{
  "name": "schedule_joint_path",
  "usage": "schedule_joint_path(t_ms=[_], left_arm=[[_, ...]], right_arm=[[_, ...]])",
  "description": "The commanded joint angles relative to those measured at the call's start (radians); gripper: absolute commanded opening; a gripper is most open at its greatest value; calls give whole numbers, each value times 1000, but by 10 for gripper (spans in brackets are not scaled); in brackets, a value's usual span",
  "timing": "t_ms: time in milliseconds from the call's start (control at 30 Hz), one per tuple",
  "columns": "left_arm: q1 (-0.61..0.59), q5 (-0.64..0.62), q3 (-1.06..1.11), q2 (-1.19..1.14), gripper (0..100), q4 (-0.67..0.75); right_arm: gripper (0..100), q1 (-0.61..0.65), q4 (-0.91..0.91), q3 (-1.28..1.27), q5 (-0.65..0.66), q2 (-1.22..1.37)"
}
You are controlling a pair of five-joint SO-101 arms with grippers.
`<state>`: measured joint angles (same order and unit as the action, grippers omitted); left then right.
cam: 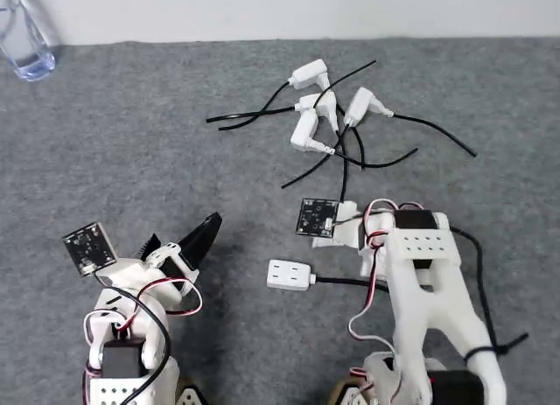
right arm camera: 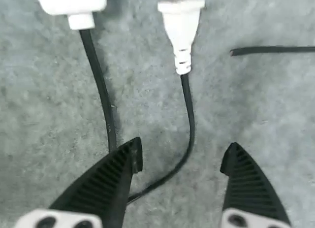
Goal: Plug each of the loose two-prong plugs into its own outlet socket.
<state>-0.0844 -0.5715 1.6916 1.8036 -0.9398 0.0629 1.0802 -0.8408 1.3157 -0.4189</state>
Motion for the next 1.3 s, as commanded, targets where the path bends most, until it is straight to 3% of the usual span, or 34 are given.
schedule_joint_path(t_ms=[0, 133, 400, 667, 1100, 1267], left_arm=[[-2, -3, -8, 5, 432, 2], [-2, -2, -8, 5, 432, -5], [-2, 23, -8, 5, 432, -17], [-2, 25, -8, 5, 432, -18], [-2, 25, -8, 5, 432, -18], [-2, 25, -8, 5, 432, -18]], right_arm=[[225, -12, 4, 46, 25, -51], [224, -19, -18, 20, 38, -54], [224, 163, -128, 15, -77, -47], [224, 249, -231, 5, -78, 93], [223, 274, -392, 9, -80, 255], [223, 271, -392, 123, -80, 384]])
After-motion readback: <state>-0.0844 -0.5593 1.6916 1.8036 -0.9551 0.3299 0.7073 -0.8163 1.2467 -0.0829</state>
